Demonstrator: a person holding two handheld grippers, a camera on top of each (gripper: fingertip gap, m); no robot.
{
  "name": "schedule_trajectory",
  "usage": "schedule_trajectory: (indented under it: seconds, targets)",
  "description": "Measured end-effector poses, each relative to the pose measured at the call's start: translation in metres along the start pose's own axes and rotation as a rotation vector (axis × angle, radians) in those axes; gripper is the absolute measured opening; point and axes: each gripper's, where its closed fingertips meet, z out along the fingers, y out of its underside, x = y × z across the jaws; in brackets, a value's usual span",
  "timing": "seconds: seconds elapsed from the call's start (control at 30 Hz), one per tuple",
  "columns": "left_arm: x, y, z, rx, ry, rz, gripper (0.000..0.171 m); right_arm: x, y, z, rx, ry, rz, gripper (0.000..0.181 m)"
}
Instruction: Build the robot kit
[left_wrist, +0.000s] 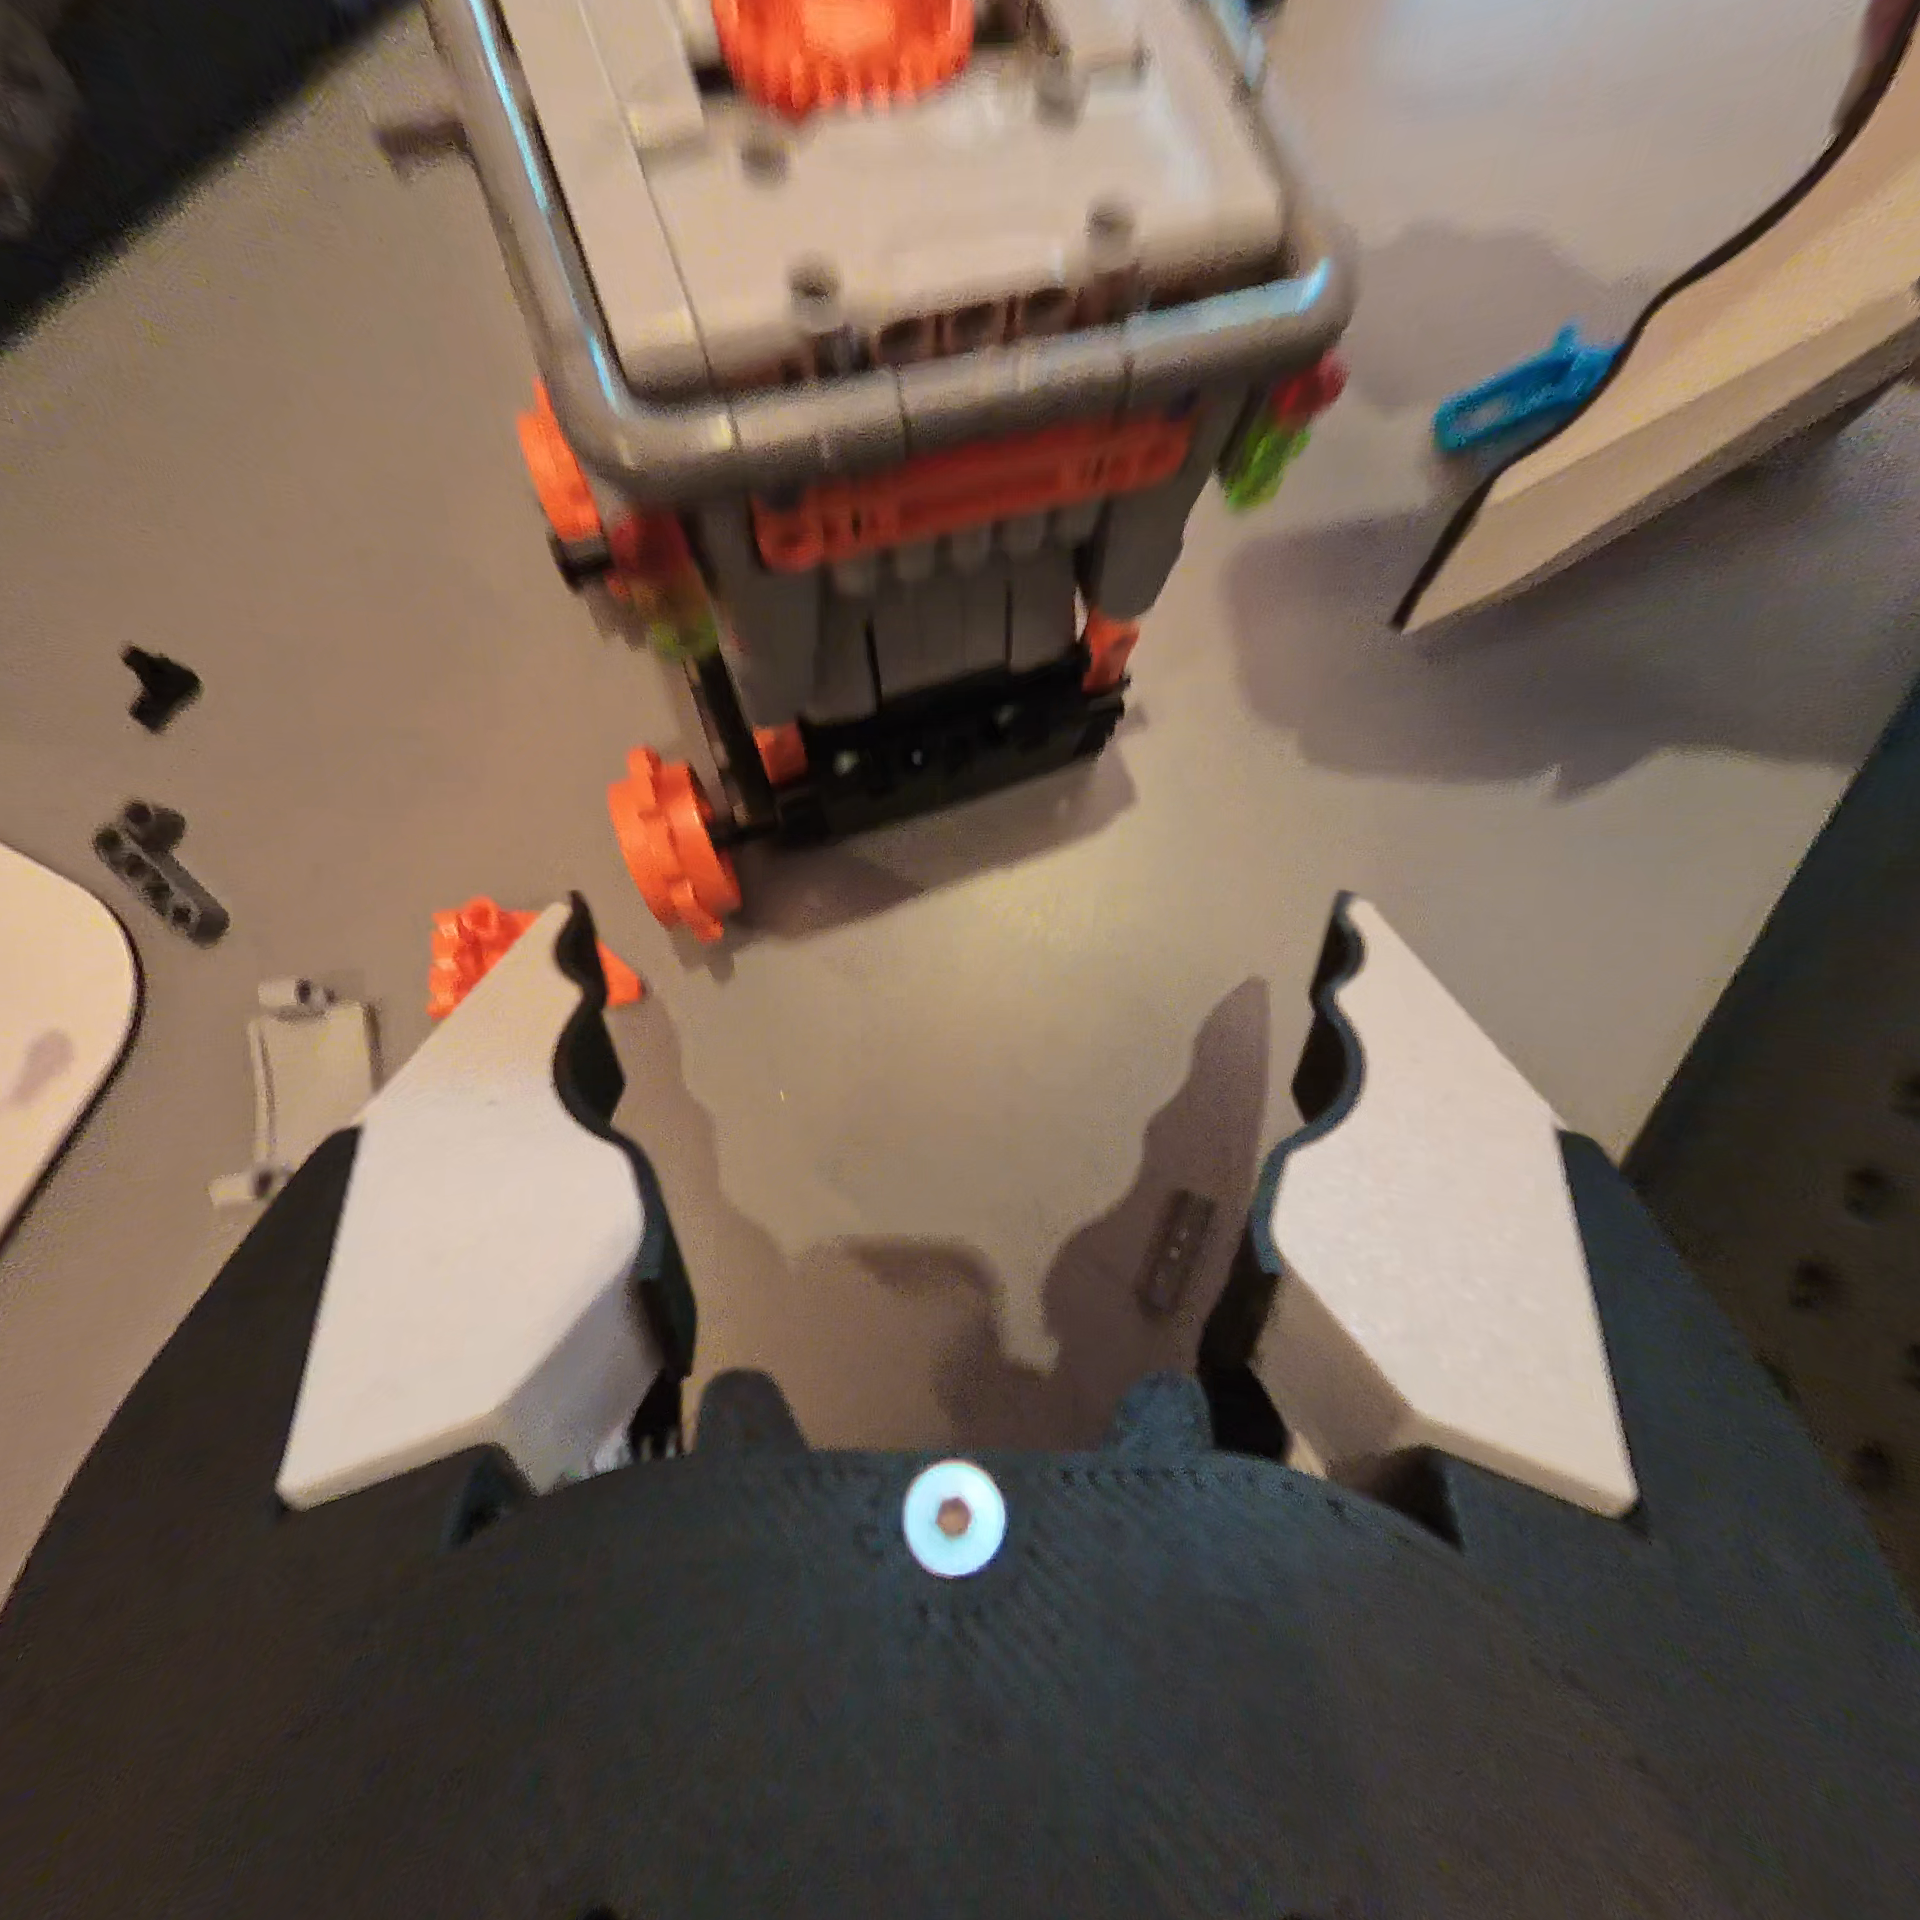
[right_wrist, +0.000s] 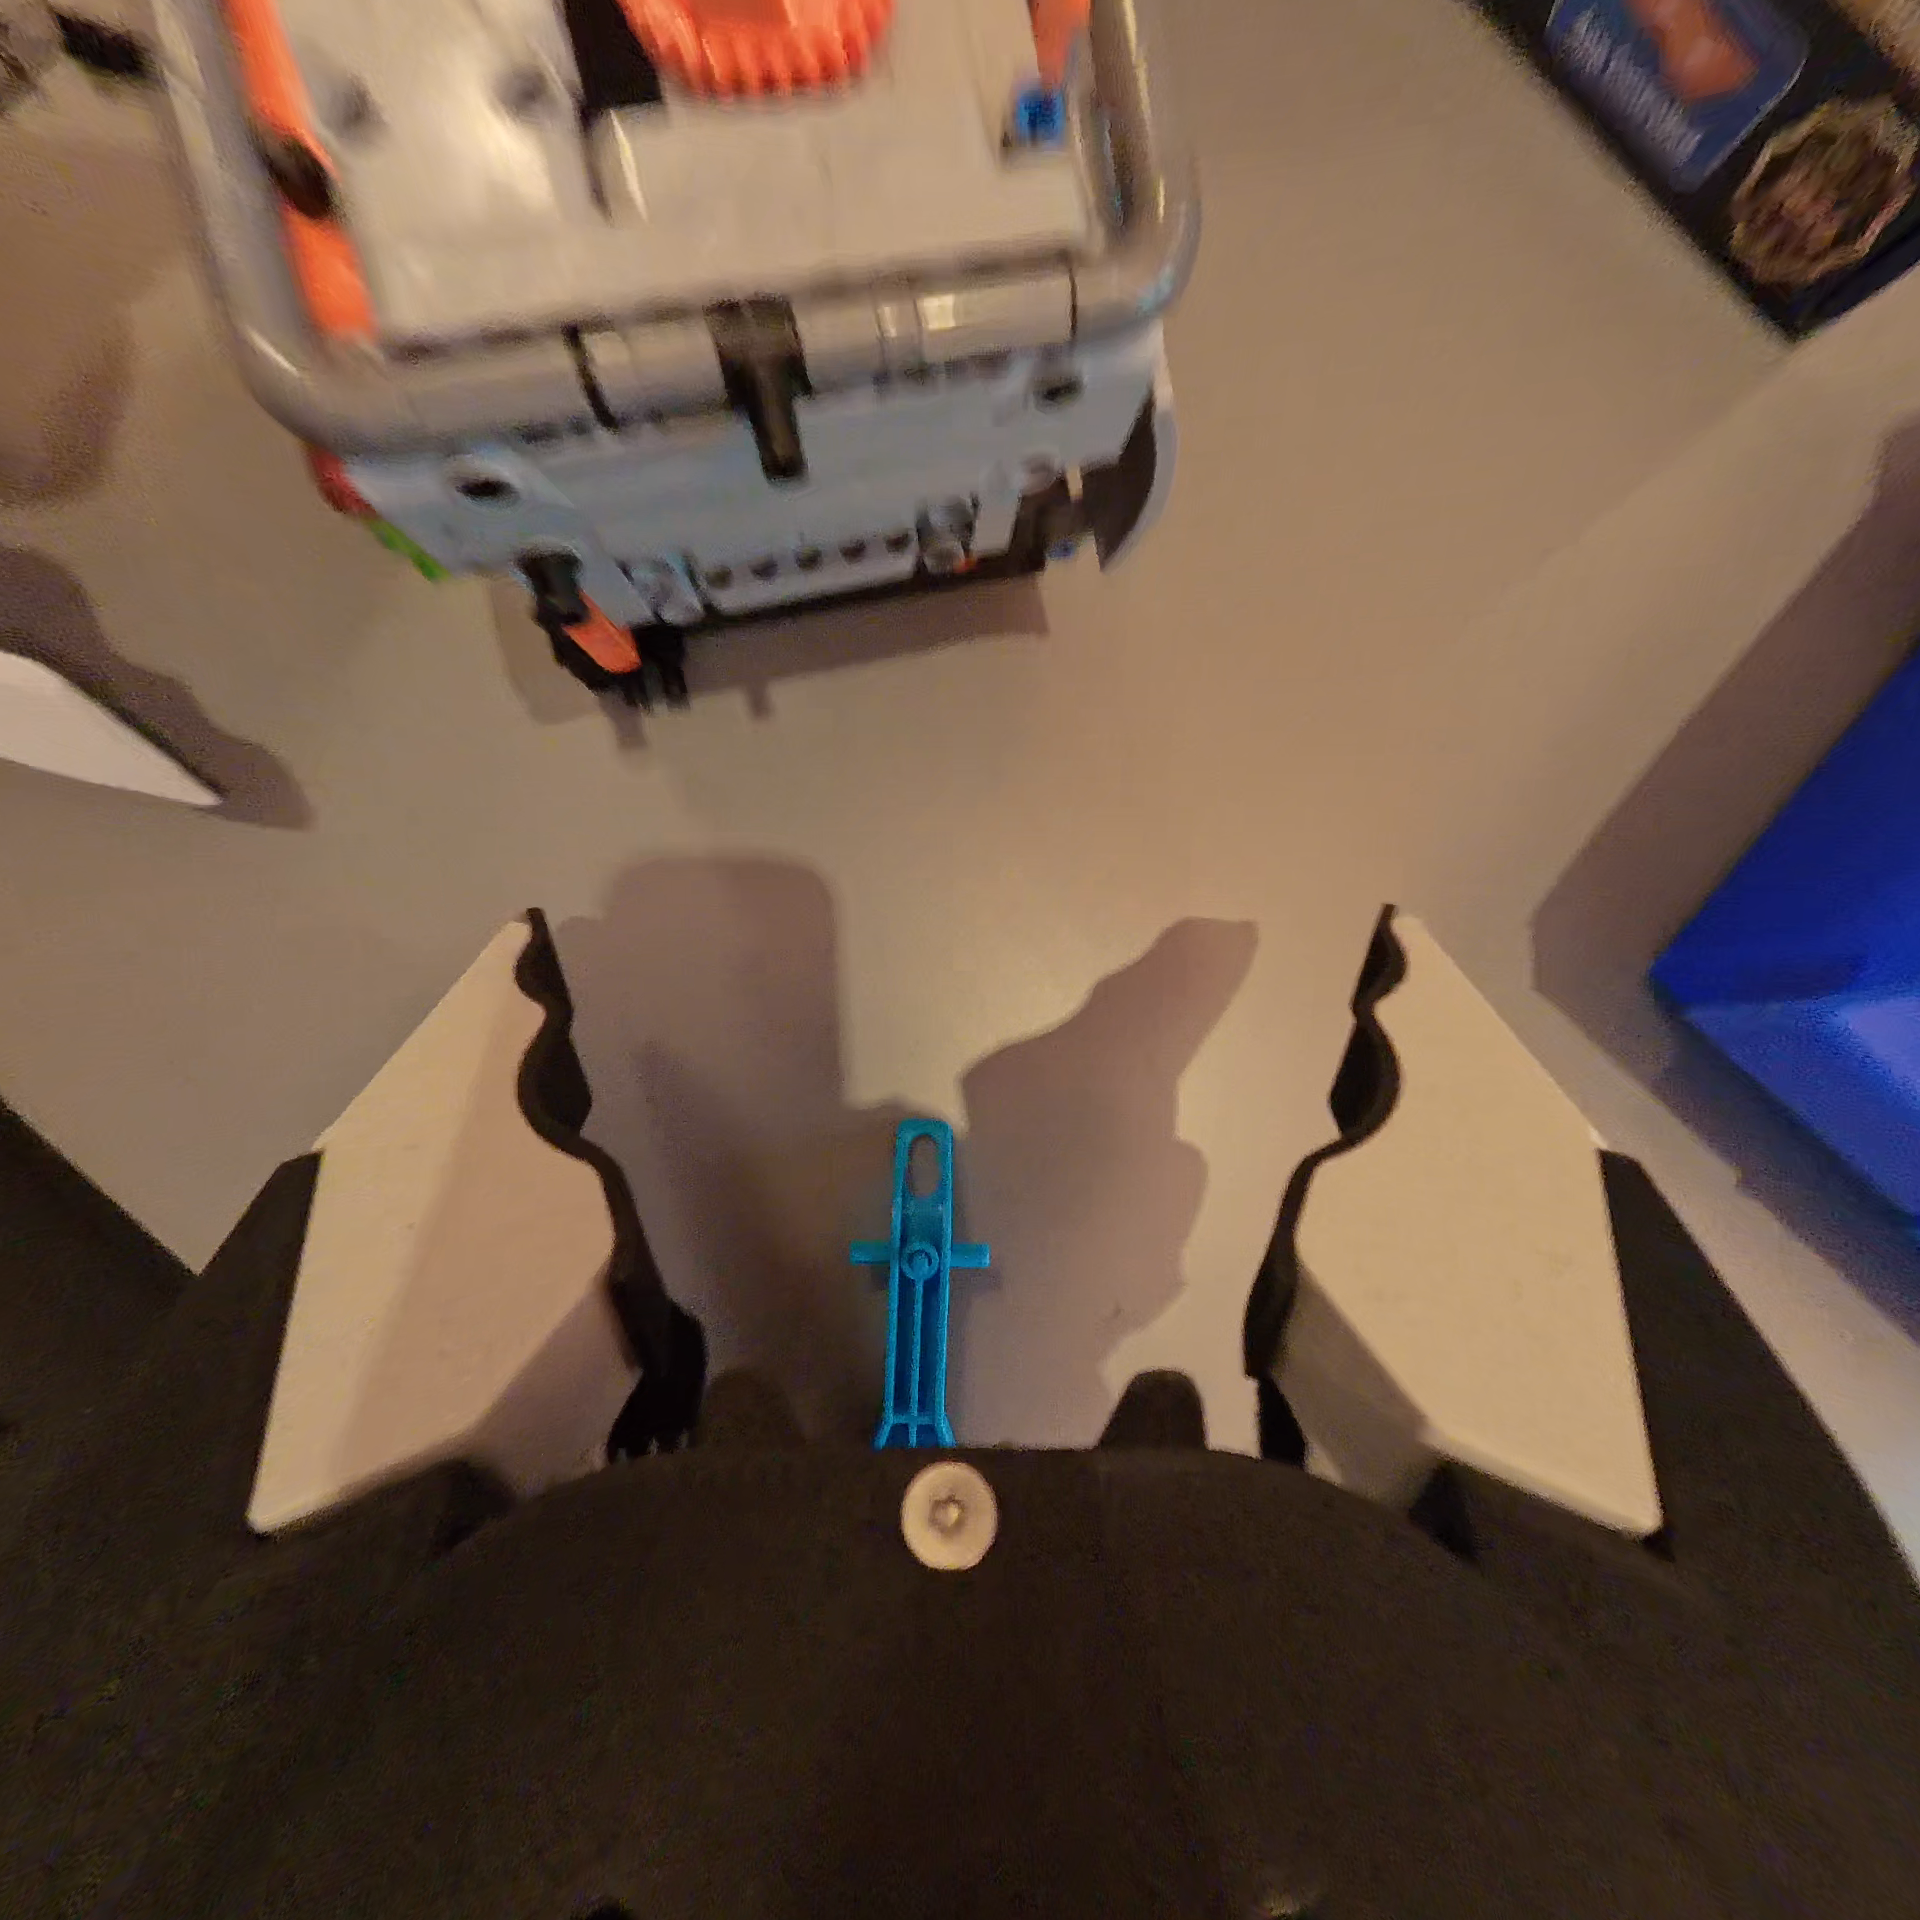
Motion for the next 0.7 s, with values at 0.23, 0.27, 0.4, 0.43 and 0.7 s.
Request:
schedule_trajectory:
  seconds: [0.23, 0.27, 0.4, 0.43, 0.7]
  targets:
    - [-0.011, 0.031, 0.024, -0.024, -0.021, -0.017, 0.157, -0.009, 0.019, 0.034, -0.018, -0.051, 0.030, 0.152]
    - [-0.011, 0.031, 0.024, -0.018, -0.022, -0.018, 0.157, -0.009, 0.018, 0.036, 0.002, -0.054, 0.036, 0.154]
    - [-0.013, 0.031, 0.024, 0.000, -0.046, -0.041, 0.158, -0.005, 0.016, 0.037, 0.047, -0.037, 0.063, 0.154]
    - [-0.013, 0.031, 0.023, 0.001, -0.051, -0.048, 0.157, -0.004, 0.015, 0.037, 0.049, -0.038, 0.064, 0.152]
    - [-0.017, 0.036, 0.019, 0.022, -0.121, -0.127, 0.157, 0.000, 0.014, 0.037, 0.068, -0.033, 0.068, 0.146]
